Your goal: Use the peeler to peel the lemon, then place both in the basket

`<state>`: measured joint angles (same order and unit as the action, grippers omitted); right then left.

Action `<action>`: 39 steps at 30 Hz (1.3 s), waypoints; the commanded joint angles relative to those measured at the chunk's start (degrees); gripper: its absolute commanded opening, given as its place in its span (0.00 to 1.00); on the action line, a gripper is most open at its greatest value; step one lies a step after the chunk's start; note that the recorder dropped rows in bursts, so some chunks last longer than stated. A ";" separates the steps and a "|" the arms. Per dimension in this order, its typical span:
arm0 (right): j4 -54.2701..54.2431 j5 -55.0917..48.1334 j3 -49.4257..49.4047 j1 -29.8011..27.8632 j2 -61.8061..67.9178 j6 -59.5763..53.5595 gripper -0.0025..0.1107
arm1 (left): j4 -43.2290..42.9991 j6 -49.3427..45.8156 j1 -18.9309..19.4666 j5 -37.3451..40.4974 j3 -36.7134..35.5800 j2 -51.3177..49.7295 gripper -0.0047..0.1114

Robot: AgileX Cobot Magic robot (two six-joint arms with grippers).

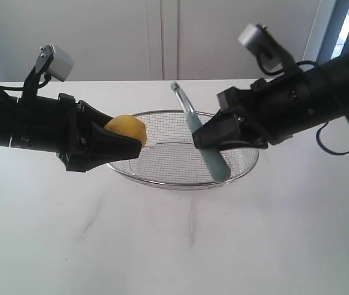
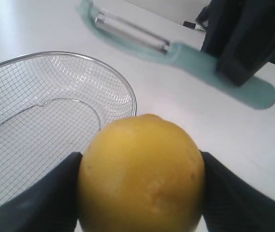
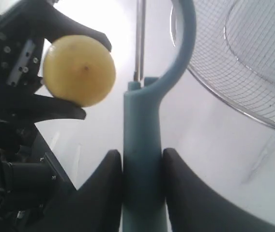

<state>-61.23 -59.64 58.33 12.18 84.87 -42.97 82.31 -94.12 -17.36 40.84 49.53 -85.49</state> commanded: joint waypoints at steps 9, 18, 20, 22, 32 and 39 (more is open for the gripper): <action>8.19 1.77 0.43 -4.85 -10.75 3.53 0.02 | 1.55 0.25 -0.19 1.22 -0.15 0.07 0.04; 10.34 3.08 0.20 -4.32 -2.96 5.94 0.02 | 1.55 0.25 -0.19 1.22 -0.15 0.07 0.04; 9.67 3.08 0.20 -3.50 0.16 5.94 0.02 | 1.55 0.25 -0.19 1.22 -0.15 0.07 0.04; 8.64 3.08 0.20 -2.33 3.06 5.71 0.02 | 1.55 0.25 -0.19 1.22 -0.15 0.07 0.04; 4.45 1.66 0.20 4.59 10.51 2.61 0.02 | 1.55 0.25 -0.19 1.22 -0.15 0.07 0.04; 2.35 0.87 0.20 8.80 10.85 1.12 0.02 | 1.55 0.25 -0.19 1.22 -0.15 0.07 0.04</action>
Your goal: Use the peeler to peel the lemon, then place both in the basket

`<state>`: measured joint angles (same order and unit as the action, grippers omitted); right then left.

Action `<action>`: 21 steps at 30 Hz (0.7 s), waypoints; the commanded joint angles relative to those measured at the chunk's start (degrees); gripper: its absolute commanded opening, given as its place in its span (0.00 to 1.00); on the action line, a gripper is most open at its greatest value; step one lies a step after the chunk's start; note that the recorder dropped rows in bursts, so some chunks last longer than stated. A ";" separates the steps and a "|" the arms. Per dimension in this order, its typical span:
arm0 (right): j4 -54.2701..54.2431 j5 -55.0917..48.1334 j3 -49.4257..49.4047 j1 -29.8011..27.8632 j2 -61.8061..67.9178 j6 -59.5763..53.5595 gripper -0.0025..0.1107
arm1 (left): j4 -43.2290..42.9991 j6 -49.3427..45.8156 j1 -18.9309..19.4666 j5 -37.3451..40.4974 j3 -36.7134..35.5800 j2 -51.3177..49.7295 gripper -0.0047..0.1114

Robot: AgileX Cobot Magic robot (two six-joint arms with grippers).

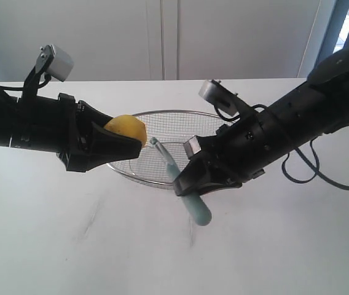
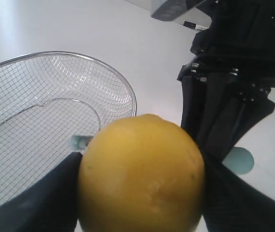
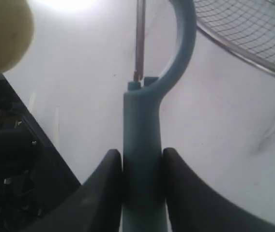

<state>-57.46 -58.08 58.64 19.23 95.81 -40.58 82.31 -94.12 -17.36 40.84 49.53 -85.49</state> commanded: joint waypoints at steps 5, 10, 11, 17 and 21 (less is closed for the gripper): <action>-2.52 -1.33 -0.11 2.97 -0.09 -1.27 0.02 | 1.55 0.25 -0.19 1.22 -0.15 0.07 0.04; -4.82 -3.19 0.11 2.97 -0.09 -1.83 0.02 | 1.55 0.25 -0.19 1.22 -0.15 0.07 0.04; -5.43 -3.50 0.11 2.97 -0.09 -2.35 0.02 | 1.55 0.25 -0.19 1.22 -0.15 0.07 0.04; -7.18 -4.99 0.11 2.97 -0.09 -3.09 0.02 | 1.55 0.25 -0.19 1.22 -0.15 0.07 0.04; -7.17 -5.11 0.11 2.97 -0.09 -3.09 0.02 | 1.55 0.25 -0.19 1.22 -0.15 0.07 0.04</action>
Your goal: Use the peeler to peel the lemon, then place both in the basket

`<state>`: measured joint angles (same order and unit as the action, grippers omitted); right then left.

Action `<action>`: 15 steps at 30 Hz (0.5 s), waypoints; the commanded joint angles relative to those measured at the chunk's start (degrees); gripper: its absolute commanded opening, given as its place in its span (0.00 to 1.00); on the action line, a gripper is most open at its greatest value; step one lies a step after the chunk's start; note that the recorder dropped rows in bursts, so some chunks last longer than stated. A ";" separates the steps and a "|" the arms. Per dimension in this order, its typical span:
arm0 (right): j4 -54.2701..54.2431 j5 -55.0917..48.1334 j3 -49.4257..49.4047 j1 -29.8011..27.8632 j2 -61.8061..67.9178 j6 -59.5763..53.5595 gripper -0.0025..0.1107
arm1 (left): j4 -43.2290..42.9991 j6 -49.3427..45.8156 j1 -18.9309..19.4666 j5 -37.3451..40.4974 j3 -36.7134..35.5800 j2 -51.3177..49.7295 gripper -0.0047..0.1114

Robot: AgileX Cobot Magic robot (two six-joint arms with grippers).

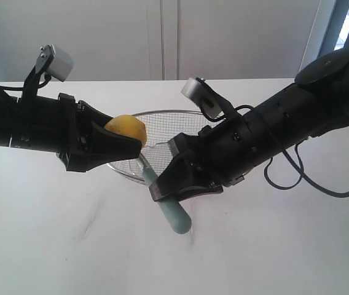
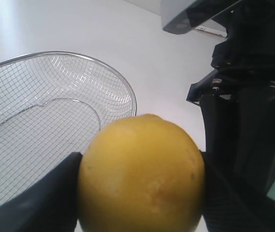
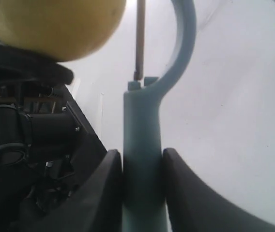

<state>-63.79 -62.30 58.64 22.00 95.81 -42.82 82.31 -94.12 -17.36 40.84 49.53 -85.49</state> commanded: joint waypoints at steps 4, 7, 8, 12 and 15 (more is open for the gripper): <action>-0.84 -0.76 0.11 0.21 -0.09 -0.85 0.02 | 1.55 0.25 -0.19 1.22 -0.15 0.07 0.04; -0.84 -0.61 0.11 0.21 -0.09 -0.85 0.02 | 1.55 0.25 -0.19 1.22 -0.15 0.07 0.04; -0.84 -0.61 0.11 0.21 -0.09 -0.85 0.02 | 1.55 0.25 -0.19 1.22 -0.15 0.07 0.04; -0.84 -0.36 0.11 -0.35 -0.37 -0.85 0.02 | 1.55 0.25 -0.19 1.22 -0.15 0.07 0.04; -0.84 -0.36 0.11 -1.88 -0.75 -0.85 0.02 | 1.55 0.25 -0.19 1.22 -0.15 0.07 0.04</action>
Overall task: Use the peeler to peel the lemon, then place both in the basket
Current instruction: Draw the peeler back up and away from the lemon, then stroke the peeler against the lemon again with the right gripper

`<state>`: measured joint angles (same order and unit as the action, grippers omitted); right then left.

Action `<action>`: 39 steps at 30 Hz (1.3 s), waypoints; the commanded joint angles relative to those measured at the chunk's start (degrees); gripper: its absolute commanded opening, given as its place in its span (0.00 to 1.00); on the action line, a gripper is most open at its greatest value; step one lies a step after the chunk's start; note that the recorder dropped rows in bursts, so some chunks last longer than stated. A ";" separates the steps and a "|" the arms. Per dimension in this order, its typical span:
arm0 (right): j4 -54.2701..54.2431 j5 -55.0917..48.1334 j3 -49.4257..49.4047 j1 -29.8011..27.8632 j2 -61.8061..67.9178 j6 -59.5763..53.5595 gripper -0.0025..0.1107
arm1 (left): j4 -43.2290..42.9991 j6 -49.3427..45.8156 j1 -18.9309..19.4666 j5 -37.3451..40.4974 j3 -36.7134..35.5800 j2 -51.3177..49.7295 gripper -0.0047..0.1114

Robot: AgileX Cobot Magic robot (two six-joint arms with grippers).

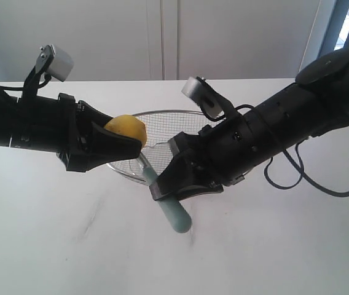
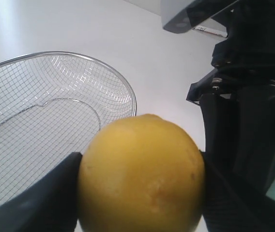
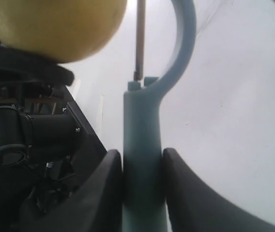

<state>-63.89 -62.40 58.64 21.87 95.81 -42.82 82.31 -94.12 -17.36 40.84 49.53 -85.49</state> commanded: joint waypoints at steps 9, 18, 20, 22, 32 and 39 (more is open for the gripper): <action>-2.27 -2.92 0.22 -7.00 -6.25 -1.00 0.02 | 1.55 0.25 -0.19 1.22 -0.15 0.07 0.04; -0.31 -3.50 0.22 -12.57 -16.60 -2.21 0.02 | 1.55 0.25 -0.19 1.22 -0.15 0.07 0.04; 1.66 -2.43 0.22 -13.41 -17.82 -2.21 0.02 | 1.55 0.25 -0.19 1.22 -0.15 0.07 0.04; 3.55 -0.99 0.10 -13.89 -18.22 -2.03 0.02 | 1.55 0.25 -0.19 1.22 -0.15 0.07 0.04; 10.89 4.87 -0.02 -13.62 -8.09 4.40 0.02 | 1.55 0.25 -0.19 1.22 -0.15 0.07 0.04; 7.84 3.28 -0.02 -7.08 0.41 4.18 0.02 | 1.55 0.25 -0.19 1.22 -0.15 0.07 0.04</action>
<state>-54.20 -58.08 58.64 12.15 94.43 -38.56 82.31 -94.12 -17.36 40.84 49.53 -85.49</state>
